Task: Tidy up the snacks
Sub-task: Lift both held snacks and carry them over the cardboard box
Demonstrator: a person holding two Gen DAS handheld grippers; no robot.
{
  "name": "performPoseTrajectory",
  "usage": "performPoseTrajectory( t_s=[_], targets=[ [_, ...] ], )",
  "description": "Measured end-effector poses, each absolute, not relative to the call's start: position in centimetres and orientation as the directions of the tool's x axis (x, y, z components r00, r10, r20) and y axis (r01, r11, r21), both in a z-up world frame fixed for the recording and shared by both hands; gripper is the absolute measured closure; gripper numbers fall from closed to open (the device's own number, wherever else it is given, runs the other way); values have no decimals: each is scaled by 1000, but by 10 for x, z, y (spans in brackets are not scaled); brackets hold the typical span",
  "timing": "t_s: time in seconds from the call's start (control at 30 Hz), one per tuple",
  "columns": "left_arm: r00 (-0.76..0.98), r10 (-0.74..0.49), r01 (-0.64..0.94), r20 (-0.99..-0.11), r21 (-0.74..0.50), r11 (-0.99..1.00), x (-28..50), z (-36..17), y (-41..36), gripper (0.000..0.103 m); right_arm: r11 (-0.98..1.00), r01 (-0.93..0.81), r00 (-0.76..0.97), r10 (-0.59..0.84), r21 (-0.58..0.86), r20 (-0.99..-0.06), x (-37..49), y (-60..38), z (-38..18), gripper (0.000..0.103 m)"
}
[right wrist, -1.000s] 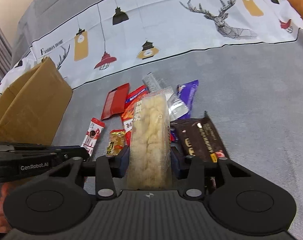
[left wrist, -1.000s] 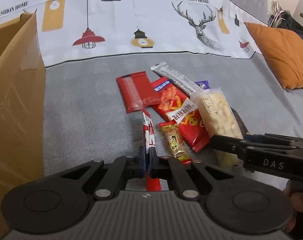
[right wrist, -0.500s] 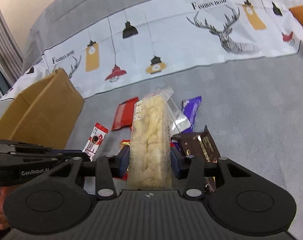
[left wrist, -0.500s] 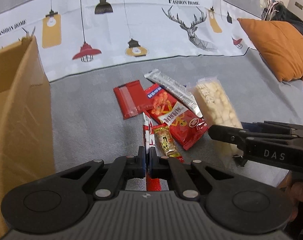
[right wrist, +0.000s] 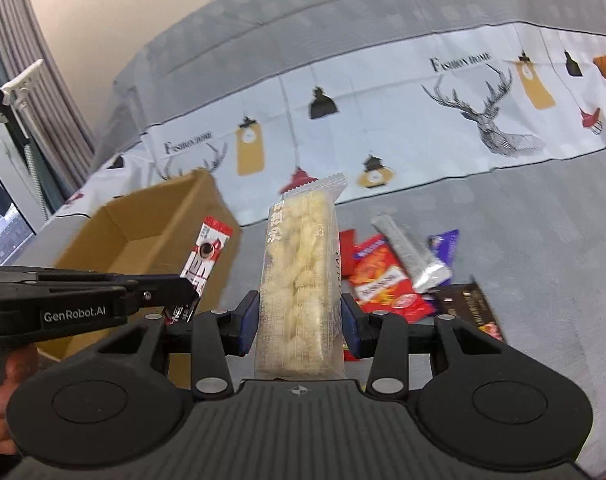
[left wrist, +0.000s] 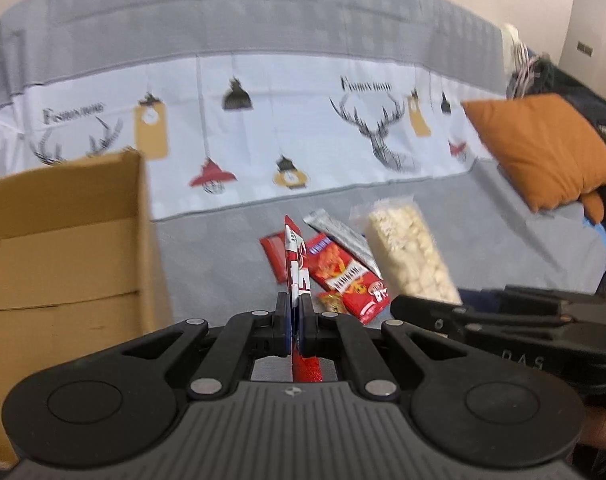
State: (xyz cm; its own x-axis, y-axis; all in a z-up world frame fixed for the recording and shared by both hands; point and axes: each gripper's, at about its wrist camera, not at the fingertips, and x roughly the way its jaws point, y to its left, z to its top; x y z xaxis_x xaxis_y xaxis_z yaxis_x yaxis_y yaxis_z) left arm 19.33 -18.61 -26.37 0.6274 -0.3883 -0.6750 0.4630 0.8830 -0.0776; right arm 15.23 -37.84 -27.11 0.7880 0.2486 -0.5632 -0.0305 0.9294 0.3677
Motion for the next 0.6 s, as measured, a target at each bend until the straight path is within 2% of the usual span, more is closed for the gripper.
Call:
performPoseTrajectory(
  t_s=[0.17, 0.33, 0.4, 0.47, 0.6],
  targets=[
    [674, -388, 417, -629, -110, 902, 174, -232, -140, 100, 915, -82, 786, 303, 394, -539, 144, -333, -247, 59],
    [728, -376, 374, -574, -127, 919, 155, -198, -90, 100, 923, -185, 791, 344, 338, -505, 140, -276, -208, 59],
    [728, -390, 349, -564, -185, 919, 148, -181, -68, 100, 920, -225, 803, 361, 320, -474, 137, -258, -190, 59],
    [749, -410, 347, -521, -220, 912, 136, -161, -46, 100, 916, -271, 814, 382, 297, -437, 132, -240, -168, 59],
    [832, -362, 326, -419, -159, 932, 105, -121, -16, 100, 903, -347, 827, 422, 254, -372, 123, -209, -130, 59]
  ],
)
